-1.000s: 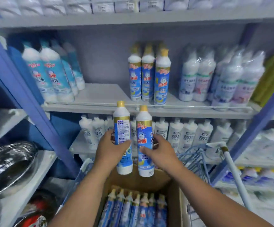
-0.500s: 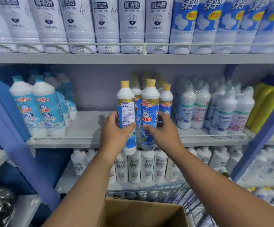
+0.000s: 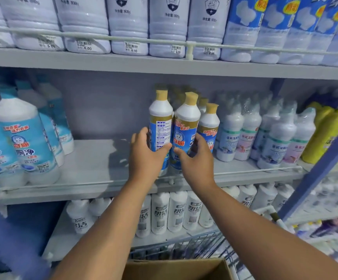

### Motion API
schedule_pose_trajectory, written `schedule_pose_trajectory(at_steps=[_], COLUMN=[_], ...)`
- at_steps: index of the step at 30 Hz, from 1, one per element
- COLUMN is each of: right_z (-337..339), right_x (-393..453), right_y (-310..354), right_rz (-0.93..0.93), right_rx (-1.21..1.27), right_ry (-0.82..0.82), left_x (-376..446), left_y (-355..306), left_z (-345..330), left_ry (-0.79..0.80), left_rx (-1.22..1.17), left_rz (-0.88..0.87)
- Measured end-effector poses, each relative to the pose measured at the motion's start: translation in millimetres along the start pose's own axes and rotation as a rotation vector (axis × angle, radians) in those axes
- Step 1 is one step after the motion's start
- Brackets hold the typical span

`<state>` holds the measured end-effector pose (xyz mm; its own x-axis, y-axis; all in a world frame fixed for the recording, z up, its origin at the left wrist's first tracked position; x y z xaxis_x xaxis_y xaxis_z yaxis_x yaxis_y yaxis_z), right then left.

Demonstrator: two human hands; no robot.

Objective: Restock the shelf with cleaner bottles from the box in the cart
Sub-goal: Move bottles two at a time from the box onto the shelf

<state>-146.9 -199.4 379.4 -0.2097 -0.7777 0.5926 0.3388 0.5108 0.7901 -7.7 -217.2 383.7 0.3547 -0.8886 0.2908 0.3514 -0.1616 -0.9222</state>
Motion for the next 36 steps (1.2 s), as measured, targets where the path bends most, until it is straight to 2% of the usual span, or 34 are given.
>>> schedule_pose_trajectory(at_steps=[12,16,23,30,36], right_z=[-10.1,-6.4,-6.0,-8.0,-3.9], right_x=[-11.6,-14.0,-20.6,-14.9,-20.4], right_y=[-30.3,-29.3,-30.9,-29.0,-25.2], right_rz=[-0.084,-0.059,-0.062,-0.096,-0.108], right_rx=[-0.041,-0.147,-0.43,-0.513,-0.678], right_ry=[0.036,0.075,0.05,-0.01,-0.001], left_x=[-2.7,0.1,-15.5,-19.9,-16.4], left_y=[31.0,38.8,61.5,62.6,52.7], left_z=[-18.4,-20.7,-18.5,-23.5,-25.4], left_ry=[0.012,0.057,0.211,0.134,0.11], left_rx=[0.012,0.009,0.054,0.042,0.202], left_rz=[0.055,0.076,0.161,0.158,0.131])
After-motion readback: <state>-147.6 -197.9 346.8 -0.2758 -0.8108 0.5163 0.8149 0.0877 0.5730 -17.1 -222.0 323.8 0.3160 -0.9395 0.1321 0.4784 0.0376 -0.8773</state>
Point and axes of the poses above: each hand's wrist, its own x-axis towards the middle knuckle, its own z-axis out of the back of the hand, y = z × x, the point moved 1 cm from there along x, towards the middle knuckle, and after that the axes turned 10 degrees about z, right-handed, at the moved point
